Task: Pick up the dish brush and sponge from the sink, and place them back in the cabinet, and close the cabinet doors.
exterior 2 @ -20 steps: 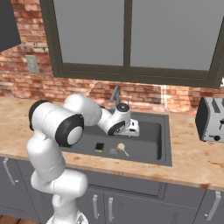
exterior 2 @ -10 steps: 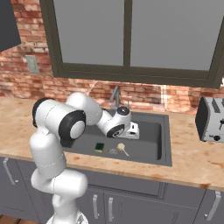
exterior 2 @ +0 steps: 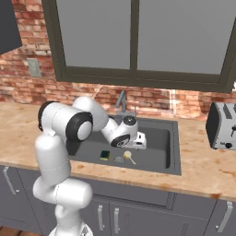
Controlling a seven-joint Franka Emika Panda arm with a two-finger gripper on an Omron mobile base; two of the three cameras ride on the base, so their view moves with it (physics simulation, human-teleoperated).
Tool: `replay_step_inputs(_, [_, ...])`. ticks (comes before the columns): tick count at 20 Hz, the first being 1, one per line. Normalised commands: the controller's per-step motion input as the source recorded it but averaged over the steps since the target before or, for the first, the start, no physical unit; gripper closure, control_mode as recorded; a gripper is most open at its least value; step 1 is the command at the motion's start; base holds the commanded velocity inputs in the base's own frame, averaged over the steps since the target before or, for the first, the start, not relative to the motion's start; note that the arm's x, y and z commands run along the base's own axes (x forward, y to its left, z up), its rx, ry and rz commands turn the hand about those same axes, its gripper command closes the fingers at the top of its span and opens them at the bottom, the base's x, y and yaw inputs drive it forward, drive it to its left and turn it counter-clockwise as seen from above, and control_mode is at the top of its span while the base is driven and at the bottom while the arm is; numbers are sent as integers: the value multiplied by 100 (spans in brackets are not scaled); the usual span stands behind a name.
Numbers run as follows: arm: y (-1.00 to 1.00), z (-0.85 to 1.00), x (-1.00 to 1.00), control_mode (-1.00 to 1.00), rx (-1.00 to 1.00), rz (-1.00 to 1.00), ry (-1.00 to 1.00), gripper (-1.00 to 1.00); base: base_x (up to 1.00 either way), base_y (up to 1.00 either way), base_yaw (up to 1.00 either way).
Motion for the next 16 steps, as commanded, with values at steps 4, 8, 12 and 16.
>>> replay_step_inputs(4, [0,-13,17,-100,0,0,0,-100,0,0,0])
replay_step_inputs(8, [0,-9,12,-100,0,0,0,-100,0,0,0])
replay_step_inputs(12, [0,-10,6,-100,0,0,0,-100,0,0,0])
replay_step_inputs(16, [0,-10,6,-100,0,0,0,-100,0,0,0])
